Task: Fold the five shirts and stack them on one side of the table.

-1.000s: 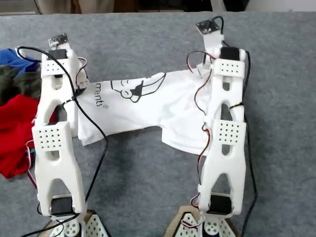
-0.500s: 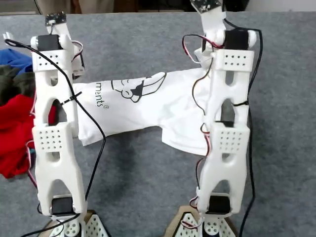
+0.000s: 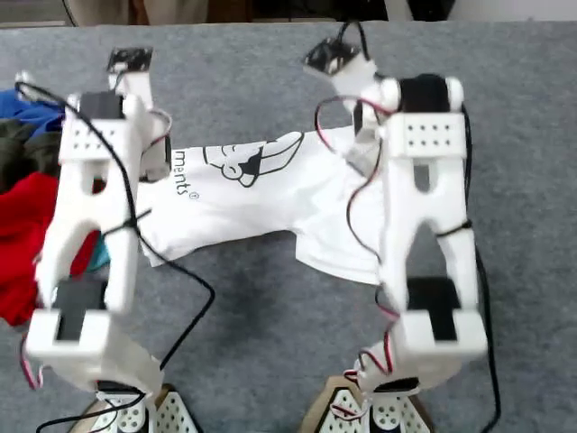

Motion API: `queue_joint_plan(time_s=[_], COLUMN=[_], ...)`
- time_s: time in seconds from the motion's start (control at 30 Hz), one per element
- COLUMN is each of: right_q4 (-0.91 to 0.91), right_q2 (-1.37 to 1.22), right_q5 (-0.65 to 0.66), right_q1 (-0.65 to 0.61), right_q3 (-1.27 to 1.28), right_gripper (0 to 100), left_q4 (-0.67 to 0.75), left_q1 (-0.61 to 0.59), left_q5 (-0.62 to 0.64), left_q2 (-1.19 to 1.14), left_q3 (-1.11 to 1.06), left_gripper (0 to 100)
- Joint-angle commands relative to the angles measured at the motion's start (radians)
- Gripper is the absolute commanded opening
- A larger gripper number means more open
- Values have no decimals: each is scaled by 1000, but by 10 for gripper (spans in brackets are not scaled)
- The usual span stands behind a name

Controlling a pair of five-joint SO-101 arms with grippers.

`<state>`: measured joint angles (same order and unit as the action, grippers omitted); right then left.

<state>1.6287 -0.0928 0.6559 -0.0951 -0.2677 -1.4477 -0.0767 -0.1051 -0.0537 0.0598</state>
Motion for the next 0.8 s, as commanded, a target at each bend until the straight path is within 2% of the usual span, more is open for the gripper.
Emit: queue_joint_plan(time_s=[0.0, 0.2, 0.33, 0.43, 0.6, 0.77], right_q4=[-80, -204, -244, -256, -417, -451], right_q2=[216, 483, 608, 671, 677, 628], right_q5=[69, 192, 258, 305, 342, 328], right_q1=[-12, -12, -12, -13, -41, -130], right_q3=[251, 691, 928, 1059, 1218, 1225], right_gripper=[5, 10, 97, 142, 149, 196], left_q4=[204, 509, 689, 807, 784, 783], left_q1=[-35, -123, -190, -227, -270, -295], left_q5=[-6, 32, 104, 109, 123, 161], left_q2=[217, 404, 410, 398, 367, 326], left_q3=[-339, -704, -858, -908, -856, -829], left_gripper=[19, 19, 19, 19, 19, 19])
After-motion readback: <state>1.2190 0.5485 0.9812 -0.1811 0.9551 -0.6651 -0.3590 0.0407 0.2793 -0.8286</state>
